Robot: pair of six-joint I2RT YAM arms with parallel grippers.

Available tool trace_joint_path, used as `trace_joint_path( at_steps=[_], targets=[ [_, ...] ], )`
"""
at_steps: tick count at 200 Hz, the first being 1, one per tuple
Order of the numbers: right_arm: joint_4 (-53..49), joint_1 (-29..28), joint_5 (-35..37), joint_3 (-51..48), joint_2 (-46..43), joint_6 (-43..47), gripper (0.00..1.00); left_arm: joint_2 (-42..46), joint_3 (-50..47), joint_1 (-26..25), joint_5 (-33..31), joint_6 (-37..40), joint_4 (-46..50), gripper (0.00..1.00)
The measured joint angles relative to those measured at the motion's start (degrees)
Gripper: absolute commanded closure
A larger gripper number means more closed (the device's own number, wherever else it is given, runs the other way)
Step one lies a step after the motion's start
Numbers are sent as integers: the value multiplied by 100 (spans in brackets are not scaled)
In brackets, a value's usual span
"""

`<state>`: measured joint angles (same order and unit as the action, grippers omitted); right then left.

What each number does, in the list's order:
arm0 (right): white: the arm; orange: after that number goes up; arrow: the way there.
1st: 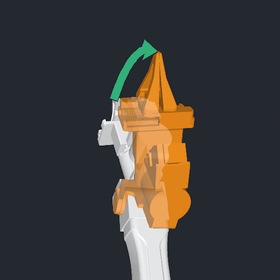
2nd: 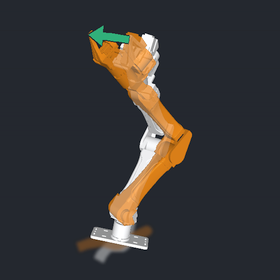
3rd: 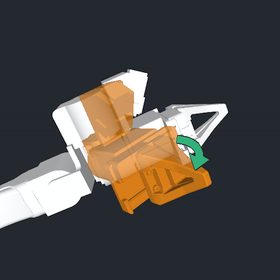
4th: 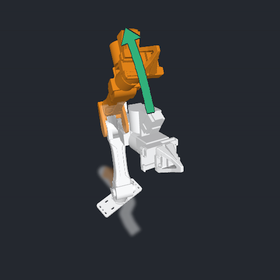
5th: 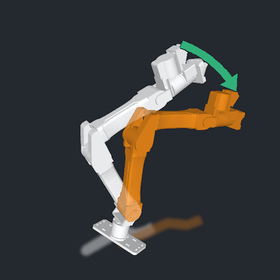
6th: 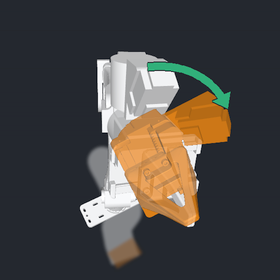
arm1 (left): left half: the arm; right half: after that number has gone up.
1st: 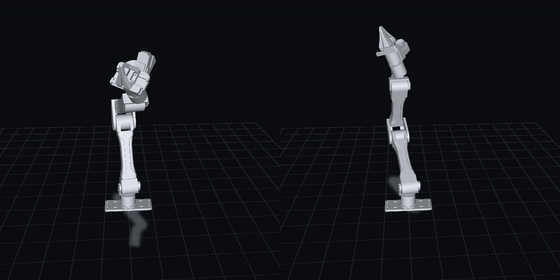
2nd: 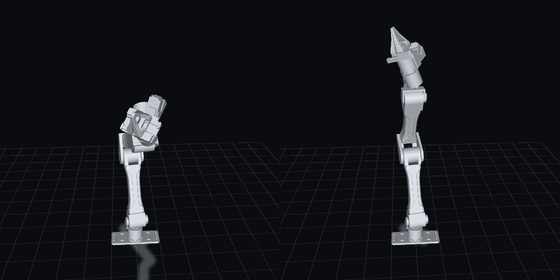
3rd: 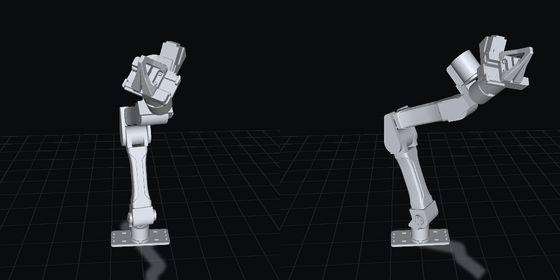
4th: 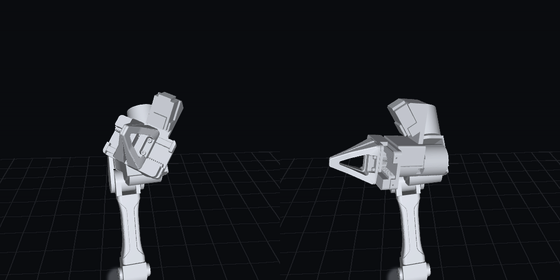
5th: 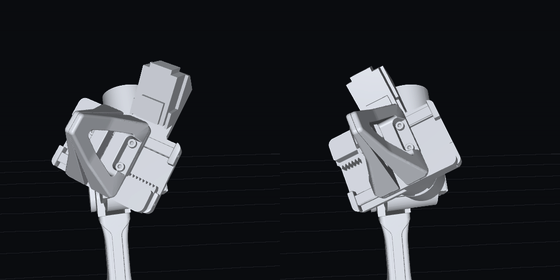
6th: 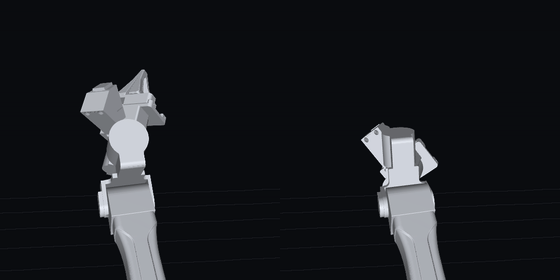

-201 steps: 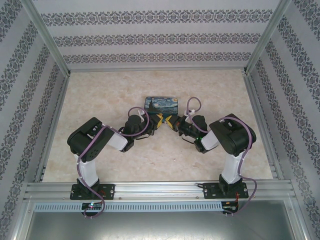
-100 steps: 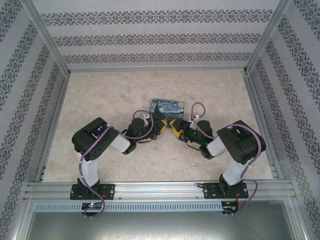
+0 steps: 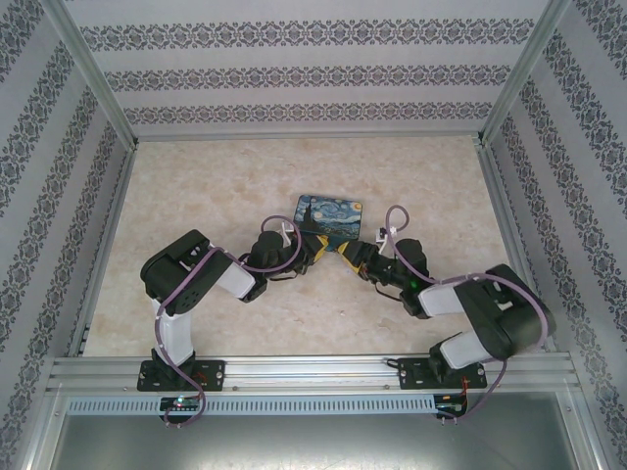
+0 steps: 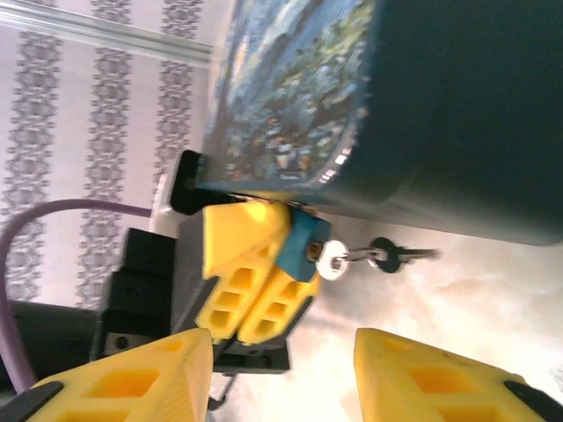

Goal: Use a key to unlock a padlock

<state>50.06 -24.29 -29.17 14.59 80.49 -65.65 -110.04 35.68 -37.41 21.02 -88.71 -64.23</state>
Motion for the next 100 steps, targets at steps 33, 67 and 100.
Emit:
trace_joint_path(
  at_steps=[33, 67, 100],
  targets=[
    [-2555, -621, 1032, 732, -1143, 1427, 54, 0, 0, 0, 24, 4, 42, 100],
    [-4179, -1283, 2450, 1519, -1733, 2903, 54, 0, 2, 0, 101, 22, 79, 100],
    [-4892, -1633, 3351, 1644, -1541, 4033, 62, 0, 2, 0, 133, 26, 94, 100]
  ],
)
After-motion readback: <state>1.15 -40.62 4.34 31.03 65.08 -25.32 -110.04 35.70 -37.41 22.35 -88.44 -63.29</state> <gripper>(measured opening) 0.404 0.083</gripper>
